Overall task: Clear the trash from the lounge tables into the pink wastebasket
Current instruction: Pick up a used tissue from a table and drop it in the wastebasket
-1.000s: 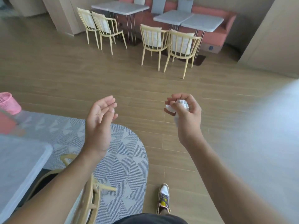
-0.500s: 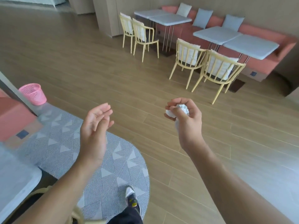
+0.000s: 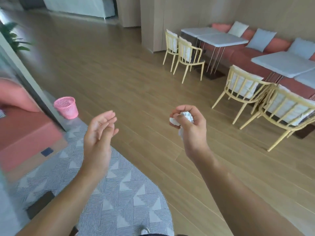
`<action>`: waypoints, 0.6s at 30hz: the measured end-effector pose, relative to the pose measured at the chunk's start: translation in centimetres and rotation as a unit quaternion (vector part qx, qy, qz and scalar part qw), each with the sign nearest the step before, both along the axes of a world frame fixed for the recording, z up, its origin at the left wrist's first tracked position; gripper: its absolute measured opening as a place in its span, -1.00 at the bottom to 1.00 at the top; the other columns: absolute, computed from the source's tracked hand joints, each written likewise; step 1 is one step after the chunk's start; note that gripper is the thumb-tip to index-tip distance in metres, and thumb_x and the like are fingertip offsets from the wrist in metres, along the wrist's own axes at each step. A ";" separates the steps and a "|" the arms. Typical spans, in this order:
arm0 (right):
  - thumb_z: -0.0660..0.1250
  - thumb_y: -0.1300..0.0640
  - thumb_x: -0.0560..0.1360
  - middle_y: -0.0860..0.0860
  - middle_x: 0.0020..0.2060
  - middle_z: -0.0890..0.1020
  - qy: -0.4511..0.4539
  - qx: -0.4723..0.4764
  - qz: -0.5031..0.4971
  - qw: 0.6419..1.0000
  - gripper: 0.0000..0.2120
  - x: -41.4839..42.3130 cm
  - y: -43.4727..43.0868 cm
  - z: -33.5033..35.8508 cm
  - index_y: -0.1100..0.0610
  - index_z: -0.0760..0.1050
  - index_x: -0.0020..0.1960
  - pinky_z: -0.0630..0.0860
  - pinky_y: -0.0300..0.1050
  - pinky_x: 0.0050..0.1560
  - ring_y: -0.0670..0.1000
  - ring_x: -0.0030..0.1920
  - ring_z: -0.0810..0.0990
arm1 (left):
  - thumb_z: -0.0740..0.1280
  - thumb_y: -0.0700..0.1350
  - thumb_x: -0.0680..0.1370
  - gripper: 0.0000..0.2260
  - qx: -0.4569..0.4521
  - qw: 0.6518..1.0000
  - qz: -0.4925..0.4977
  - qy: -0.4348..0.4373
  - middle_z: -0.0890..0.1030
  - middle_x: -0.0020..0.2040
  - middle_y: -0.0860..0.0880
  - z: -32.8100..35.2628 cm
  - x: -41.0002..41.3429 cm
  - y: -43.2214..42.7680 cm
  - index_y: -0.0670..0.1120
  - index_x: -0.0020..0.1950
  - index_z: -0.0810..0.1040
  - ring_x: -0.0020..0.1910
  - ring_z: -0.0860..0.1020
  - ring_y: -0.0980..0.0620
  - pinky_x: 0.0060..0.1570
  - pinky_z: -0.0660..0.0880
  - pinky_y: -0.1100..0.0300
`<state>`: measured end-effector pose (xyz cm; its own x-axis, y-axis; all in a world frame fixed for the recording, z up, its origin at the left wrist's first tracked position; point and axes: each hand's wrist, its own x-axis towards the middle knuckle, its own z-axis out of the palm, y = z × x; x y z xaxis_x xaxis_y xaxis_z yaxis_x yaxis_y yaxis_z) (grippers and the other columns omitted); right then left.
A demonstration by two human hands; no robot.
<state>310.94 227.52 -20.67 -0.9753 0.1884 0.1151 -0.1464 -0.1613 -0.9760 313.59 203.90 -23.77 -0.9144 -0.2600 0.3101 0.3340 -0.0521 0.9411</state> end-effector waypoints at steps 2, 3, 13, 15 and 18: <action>0.37 0.18 0.47 0.13 -0.05 0.63 0.007 0.000 0.023 1.000 -0.85 -3.8 -1.2 0.3 -0.06 0.63 -0.10 0.31 -0.27 -0.45 -0.07 -0.20 0.75 | 0.26 -0.08 0.65 -0.74 -0.001 1.000 0.010 0.004 0.64 0.36 0.06 0.4 -3.4 -1.0 0.08 0.30 0.59 0.40 0.58 0.05 0.25 0.61 0.15; 0.38 0.18 0.47 0.14 -0.04 0.63 0.008 -0.001 0.031 0.999 -0.83 -5.8 -1.7 0.5 -0.10 0.63 -0.12 0.29 -0.28 -0.46 -0.07 -0.20 0.75 | 0.26 -0.07 0.64 -0.75 -0.002 1.000 0.015 0.006 0.64 0.35 0.07 0.5 -5.0 -1.5 0.10 0.29 0.59 0.40 0.58 0.05 0.25 0.61 0.15; 0.38 0.15 0.45 0.18 0.00 0.66 -0.035 -0.009 0.091 0.995 -0.88 -28.2 -6.0 -3.4 0.02 0.63 -0.03 0.29 -0.30 -0.49 -0.05 -0.18 0.76 | 0.32 0.11 0.61 -0.72 -0.019 0.996 0.083 0.006 0.63 0.35 0.05 -1.3 -24.1 -5.1 0.06 0.27 0.62 0.39 0.58 0.00 0.22 0.62 0.12; 0.38 0.15 0.45 0.26 0.06 0.66 -0.038 -0.009 0.109 0.993 -0.86 -33.5 -6.7 -3.8 0.05 0.62 0.00 0.29 -0.28 -0.47 -0.07 -0.21 0.74 | 0.30 0.07 0.64 -0.74 -0.032 0.994 0.101 0.007 0.62 0.36 0.04 -1.8 -28.6 -5.8 0.06 0.29 0.62 0.41 0.57 -0.01 0.23 0.61 0.08; 0.39 0.16 0.44 0.20 -0.01 0.65 -0.038 -0.014 0.143 0.989 -0.86 -41.8 -8.0 -3.2 0.08 0.62 -0.01 0.41 -0.13 -0.25 -0.10 -0.21 0.72 | 0.29 0.02 0.67 -0.74 -0.037 0.989 0.144 -0.006 0.62 0.36 0.06 -2.0 -35.3 -6.9 0.03 0.33 0.61 0.41 0.58 0.00 0.27 0.58 0.01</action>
